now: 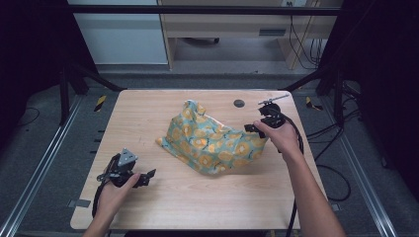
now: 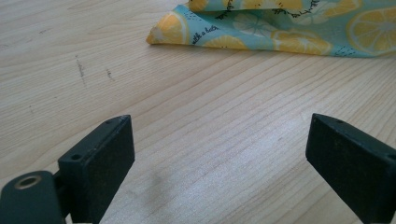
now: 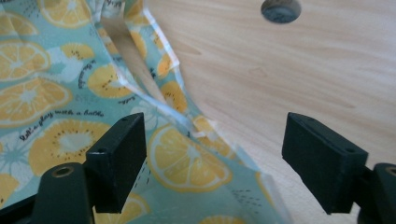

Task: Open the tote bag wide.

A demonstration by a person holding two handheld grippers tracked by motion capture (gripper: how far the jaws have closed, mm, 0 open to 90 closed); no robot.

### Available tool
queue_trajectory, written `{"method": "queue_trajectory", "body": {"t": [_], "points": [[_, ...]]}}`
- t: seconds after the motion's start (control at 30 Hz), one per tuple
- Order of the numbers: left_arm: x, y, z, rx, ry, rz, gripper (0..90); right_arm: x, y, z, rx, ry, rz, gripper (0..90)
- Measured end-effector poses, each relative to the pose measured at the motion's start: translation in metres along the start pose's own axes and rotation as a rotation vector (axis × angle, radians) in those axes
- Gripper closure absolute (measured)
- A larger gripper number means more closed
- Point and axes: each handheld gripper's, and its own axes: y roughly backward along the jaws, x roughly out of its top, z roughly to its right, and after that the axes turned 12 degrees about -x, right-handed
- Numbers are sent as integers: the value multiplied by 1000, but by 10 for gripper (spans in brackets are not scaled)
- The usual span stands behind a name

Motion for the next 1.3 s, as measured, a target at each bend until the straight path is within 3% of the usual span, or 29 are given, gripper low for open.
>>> {"method": "queue_trajectory", "body": {"t": [0.23,0.57,0.9,0.93,0.97,1.0,1.03,1.1,1.17,1.27,1.3], "points": [[0,-1,2,-1,-6,0,75,-12,-2,-4,56,-15,-20,202],[1,0,1,2,-8,-1,76,-25,-8,-11,75,-7,-58,163],[1,1,1,7,-8,8,76,-36,-13,-23,99,51,-53,476],[1,1,1,7,-8,8,76,-36,-13,-23,99,51,-53,476],[1,2,0,8,-7,10,76,-39,-14,-24,103,52,-46,558],[1,2,0,8,-7,10,76,-39,-14,-24,103,52,-46,558],[1,2,0,10,-8,11,76,-41,-14,-23,107,57,-37,630],[1,2,0,10,-8,11,76,-41,-14,-23,108,58,-36,657],[1,2,0,10,-7,11,76,-42,-13,-23,114,70,-21,767],[1,2,0,11,-10,8,76,-42,-12,-23,121,66,-16,826],[1,2,0,12,-10,8,76,-41,-10,-23,131,75,-1,885]]}}
